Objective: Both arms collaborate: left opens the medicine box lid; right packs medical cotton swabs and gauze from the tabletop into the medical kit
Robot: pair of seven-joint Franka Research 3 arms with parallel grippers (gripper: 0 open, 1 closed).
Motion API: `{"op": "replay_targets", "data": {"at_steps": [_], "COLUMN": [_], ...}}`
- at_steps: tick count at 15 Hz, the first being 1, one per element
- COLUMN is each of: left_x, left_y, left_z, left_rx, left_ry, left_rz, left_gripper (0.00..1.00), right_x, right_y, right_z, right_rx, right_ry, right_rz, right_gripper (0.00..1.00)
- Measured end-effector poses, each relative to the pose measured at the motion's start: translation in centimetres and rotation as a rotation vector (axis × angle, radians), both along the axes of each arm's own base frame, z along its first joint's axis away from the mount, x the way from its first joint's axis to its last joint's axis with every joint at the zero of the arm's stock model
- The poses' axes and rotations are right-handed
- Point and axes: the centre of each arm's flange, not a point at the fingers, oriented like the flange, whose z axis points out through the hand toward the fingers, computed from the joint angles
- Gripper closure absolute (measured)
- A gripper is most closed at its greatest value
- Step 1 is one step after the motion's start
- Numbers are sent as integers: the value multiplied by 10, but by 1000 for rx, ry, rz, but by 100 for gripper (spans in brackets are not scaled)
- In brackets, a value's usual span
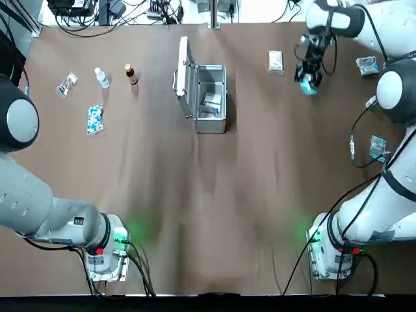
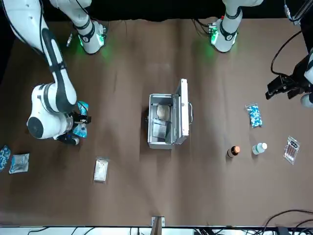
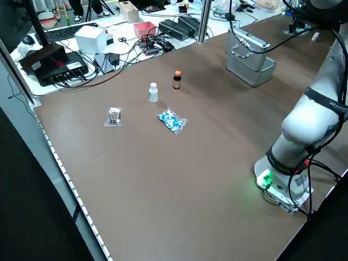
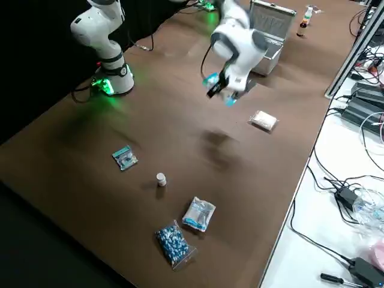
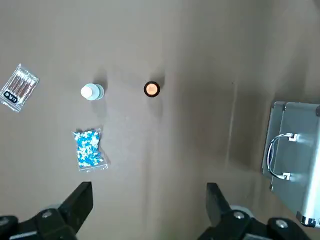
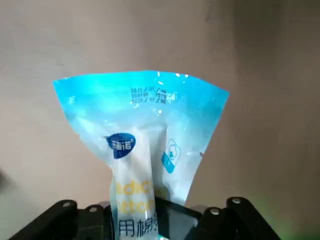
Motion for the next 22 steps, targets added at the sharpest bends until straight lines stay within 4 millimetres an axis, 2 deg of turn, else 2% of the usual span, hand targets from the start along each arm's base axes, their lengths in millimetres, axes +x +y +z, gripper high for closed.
{"op": "replay_targets", "data": {"at_steps": [1,3,7,10,14,17,18,22], "left_x": [0,0,0,0,0,0,0,0], "left_y": [0,0,0,0,0,1,1,1], "left_z": [0,0,0,0,0,0,0,0], "left_rx": [0,0,0,0,0,0,0,0], "left_ry": [0,0,0,0,0,0,-1,-1], "left_rz": [0,0,0,0,1,1,2,2], "left_gripper": [0,0,0,0,0,0,0,0], "right_x": [5,7,-3,-8,-20,-25,-28,-42], "right_y": [23,72,165,221,286,332,362,407], "right_z": [19,45,73,88,78,55,38,11], "right_rx": [-17,-37,15,39,71,101,126,176], "right_ry": [-18,-56,-108,-200,-283,-320,-351,-413], "right_rz": [-13,-27,-50,-101,-133,-121,-108,-79], "right_gripper": [97,97,97,97,97,97,98,98]}}
